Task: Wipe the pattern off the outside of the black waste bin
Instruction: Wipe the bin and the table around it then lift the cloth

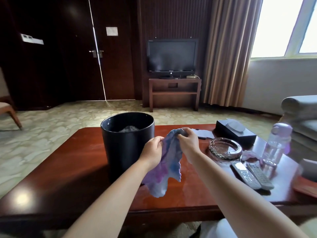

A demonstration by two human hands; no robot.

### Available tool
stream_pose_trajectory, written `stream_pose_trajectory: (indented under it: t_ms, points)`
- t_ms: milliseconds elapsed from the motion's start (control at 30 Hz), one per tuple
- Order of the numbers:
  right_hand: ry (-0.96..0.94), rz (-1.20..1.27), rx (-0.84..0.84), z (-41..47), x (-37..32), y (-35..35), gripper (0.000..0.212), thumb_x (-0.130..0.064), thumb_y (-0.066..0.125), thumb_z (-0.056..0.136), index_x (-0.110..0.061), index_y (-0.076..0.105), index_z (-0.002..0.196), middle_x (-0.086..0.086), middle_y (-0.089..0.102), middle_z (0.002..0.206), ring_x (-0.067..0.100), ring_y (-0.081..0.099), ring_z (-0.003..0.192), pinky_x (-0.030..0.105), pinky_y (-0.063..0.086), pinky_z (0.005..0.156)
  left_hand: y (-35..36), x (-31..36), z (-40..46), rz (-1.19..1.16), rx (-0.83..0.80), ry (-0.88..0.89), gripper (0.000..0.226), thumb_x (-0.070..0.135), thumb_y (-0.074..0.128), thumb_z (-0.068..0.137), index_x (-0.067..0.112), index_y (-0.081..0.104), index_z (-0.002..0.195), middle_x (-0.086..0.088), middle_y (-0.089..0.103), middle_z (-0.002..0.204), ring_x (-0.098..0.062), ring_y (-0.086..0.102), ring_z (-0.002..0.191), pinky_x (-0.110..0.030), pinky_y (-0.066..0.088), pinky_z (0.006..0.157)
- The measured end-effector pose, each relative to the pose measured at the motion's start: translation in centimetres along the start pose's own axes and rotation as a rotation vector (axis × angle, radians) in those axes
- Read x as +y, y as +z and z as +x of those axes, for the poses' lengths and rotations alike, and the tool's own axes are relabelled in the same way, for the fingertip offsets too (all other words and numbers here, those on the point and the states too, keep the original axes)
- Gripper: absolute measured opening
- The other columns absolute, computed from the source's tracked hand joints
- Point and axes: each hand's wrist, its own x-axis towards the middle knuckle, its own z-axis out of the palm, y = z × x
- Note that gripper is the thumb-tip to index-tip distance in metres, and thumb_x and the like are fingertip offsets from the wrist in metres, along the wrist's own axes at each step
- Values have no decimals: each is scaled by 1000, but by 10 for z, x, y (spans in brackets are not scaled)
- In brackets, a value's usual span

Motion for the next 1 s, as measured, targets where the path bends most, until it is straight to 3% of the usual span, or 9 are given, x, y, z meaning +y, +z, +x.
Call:
stream_pose_trajectory:
  t_ms: [67, 133, 200, 300, 400, 500, 667, 867, 1000]
  points:
    - [0, 4, 12, 1, 3, 1, 19, -2, 53, 84, -19, 62, 80, -4, 62, 76, 13, 58, 78, 28, 48, 69, 1, 3, -3, 42, -59, 55, 17, 21, 54, 94, 10, 62, 103, -3, 57, 96, -18, 56, 92, -23, 41, 76]
    - [8, 7, 13, 1, 3, 1, 21, -1, 51, 83, -18, 62, 79, -4, 62, 76, 15, 58, 79, 31, 50, 73, -2, 4, -5, 184, -162, 70, 28, 35, 68, 82, 15, 59, 100, 1, 50, 90, -17, 54, 85, -27, 44, 74]
    - [4, 1, 6, 1, 3, 1, 20, 0, 50, 83, -16, 63, 82, -3, 62, 77, 15, 58, 79, 30, 49, 73, -5, 6, -7, 398, -219, 78, 29, 31, 72, 75, 16, 54, 93, 1, 43, 86, -22, 54, 82, -35, 47, 71]
    - [5, -4, 15, 1, 2, -2, 20, 0, 51, 83, -17, 63, 84, 0, 64, 82, 15, 59, 81, 30, 49, 73, -8, 11, -6, 448, -247, 66, 6, 13, 53, 83, 15, 50, 89, -1, 38, 88, -28, 53, 87, -40, 46, 75]
    - [21, -11, 47, 5, 0, -7, 22, -1, 48, 84, -16, 64, 84, 5, 66, 88, 18, 59, 86, 27, 47, 71, -12, 12, -4, 353, -283, 13, 20, 7, 34, 90, 8, 52, 99, -3, 39, 95, -27, 48, 94, -39, 41, 89]
    - [42, 1, 85, 7, -3, -14, 25, -2, 43, 86, -15, 65, 83, 1, 63, 87, 14, 54, 86, 19, 41, 65, -17, 6, -2, 357, -221, -12, 29, 5, 30, 91, 4, 56, 105, -6, 46, 102, -24, 49, 101, -36, 39, 94]
    - [2, -38, 149, 6, -8, -21, 26, -3, 42, 88, -10, 67, 86, 1, 62, 85, 14, 53, 83, 24, 38, 65, -26, 4, 0, 394, -34, -8, 37, 0, 39, 80, 18, 68, 94, -4, 64, 102, -26, 57, 95, -31, 48, 80]
    - [-18, -130, 237, 8, -12, -45, 26, -5, 39, 87, -5, 63, 77, 5, 58, 76, 19, 48, 74, 28, 36, 62, -33, 6, 8, 500, -38, -33, 33, -1, 48, 78, 24, 69, 80, -3, 67, 90, -27, 64, 82, -35, 54, 70]
    - [29, -240, 224, 20, -4, -69, 23, -4, 38, 82, -3, 55, 67, 8, 51, 67, 24, 45, 70, 32, 32, 64, -31, 7, 22, 553, -57, -58, 28, 0, 52, 79, 25, 61, 67, -1, 66, 86, -23, 62, 80, -31, 50, 65]
